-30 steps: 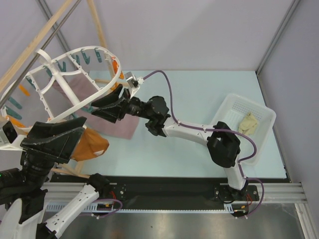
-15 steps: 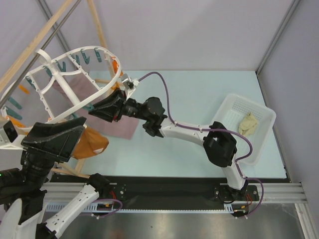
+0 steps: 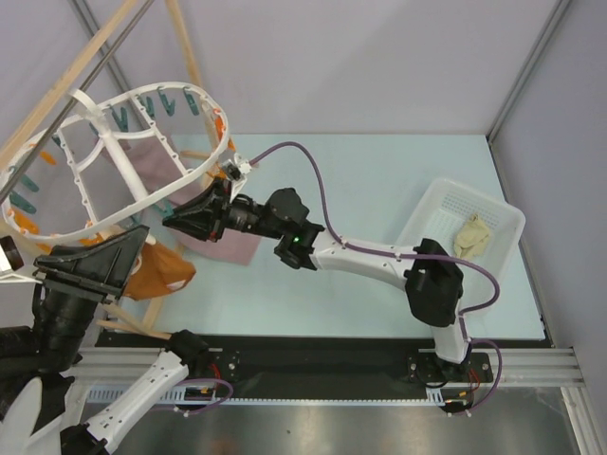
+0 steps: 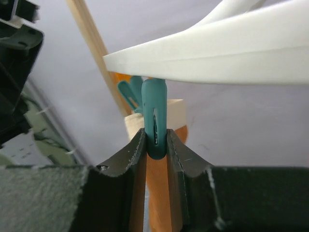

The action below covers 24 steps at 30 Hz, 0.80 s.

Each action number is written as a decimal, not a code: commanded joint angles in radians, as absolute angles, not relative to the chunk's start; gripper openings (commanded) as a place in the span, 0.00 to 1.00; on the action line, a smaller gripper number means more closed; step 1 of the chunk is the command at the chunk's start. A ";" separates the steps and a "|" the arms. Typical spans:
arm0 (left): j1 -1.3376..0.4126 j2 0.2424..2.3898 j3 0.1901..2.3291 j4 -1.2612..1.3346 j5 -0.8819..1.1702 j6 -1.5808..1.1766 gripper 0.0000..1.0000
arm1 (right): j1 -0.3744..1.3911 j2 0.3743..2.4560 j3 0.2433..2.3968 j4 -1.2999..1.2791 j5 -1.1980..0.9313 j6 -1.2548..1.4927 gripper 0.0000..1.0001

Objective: Clip the socks to the hanger
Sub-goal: Open the clamp at the hanger.

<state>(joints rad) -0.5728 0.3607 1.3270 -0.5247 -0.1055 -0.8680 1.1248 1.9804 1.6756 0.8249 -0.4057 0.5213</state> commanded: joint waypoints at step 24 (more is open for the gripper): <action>-0.566 0.383 1.306 -0.703 -0.314 -0.896 0.55 | 1.385 1.815 1.914 0.038 0.437 -0.202 0.00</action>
<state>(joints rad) -0.5728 0.3706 1.3018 -0.7002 -0.2897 -0.9672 1.3792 1.8816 1.9076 0.0685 0.3939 -0.1589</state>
